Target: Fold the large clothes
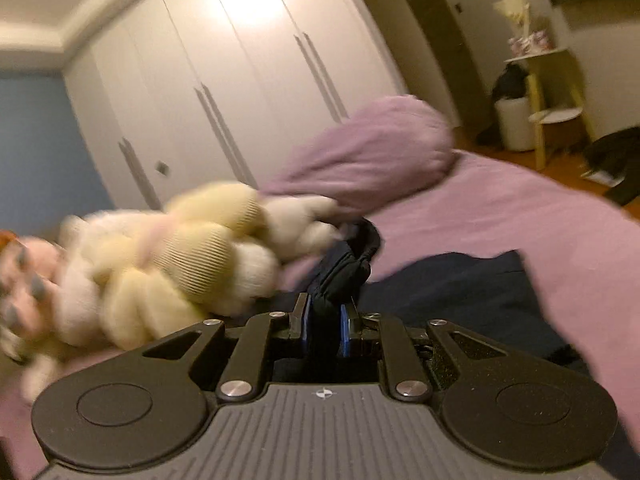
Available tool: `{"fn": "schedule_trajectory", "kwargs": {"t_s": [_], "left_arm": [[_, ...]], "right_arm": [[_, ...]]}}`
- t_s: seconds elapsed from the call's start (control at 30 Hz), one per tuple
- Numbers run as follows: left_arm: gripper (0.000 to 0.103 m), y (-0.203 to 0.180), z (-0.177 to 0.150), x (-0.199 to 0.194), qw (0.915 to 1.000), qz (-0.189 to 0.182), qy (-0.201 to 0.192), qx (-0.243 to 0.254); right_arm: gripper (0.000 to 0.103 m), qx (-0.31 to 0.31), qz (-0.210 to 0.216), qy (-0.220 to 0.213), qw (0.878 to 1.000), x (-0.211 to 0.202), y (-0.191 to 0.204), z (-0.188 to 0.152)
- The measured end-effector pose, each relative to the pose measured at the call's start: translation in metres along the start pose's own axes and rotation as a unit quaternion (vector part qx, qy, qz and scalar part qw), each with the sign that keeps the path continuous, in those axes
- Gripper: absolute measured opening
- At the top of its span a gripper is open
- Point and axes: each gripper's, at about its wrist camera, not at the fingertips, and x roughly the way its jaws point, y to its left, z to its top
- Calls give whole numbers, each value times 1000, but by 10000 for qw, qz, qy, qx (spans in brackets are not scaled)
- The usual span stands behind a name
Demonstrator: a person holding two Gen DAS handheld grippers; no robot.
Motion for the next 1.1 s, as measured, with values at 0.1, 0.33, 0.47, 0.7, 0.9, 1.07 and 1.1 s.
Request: {"fn": "schedule_trajectory", "kwargs": {"t_s": [0.1, 0.33, 0.47, 0.7, 0.9, 1.07, 1.1], "left_arm": [[70, 7, -4, 2, 9999, 31, 104, -54], [77, 5, 0, -1, 9999, 69, 83, -41], [82, -3, 1, -6, 10000, 29, -12, 41], [86, -11, 7, -20, 9997, 84, -70, 210], [89, -24, 26, -35, 9978, -159, -544, 343], [89, -59, 29, -12, 9963, -589, -511, 372], [89, -66, 27, -7, 9958, -623, -452, 497]], "right_arm": [[18, 44, -477, 658, 9967, 29, -27, -13], [35, 1595, -71, 1173, 9802, 46, -75, -44], [18, 929, -247, 1262, 9873, 58, -59, -41], [23, -910, -957, 446, 9902, 56, -21, -28], [40, 80, -1018, 510, 9935, 33, -53, -21], [40, 285, -371, 409, 9981, 21, -32, -17], [40, 99, -297, 468, 9984, 27, -22, -17]]}}
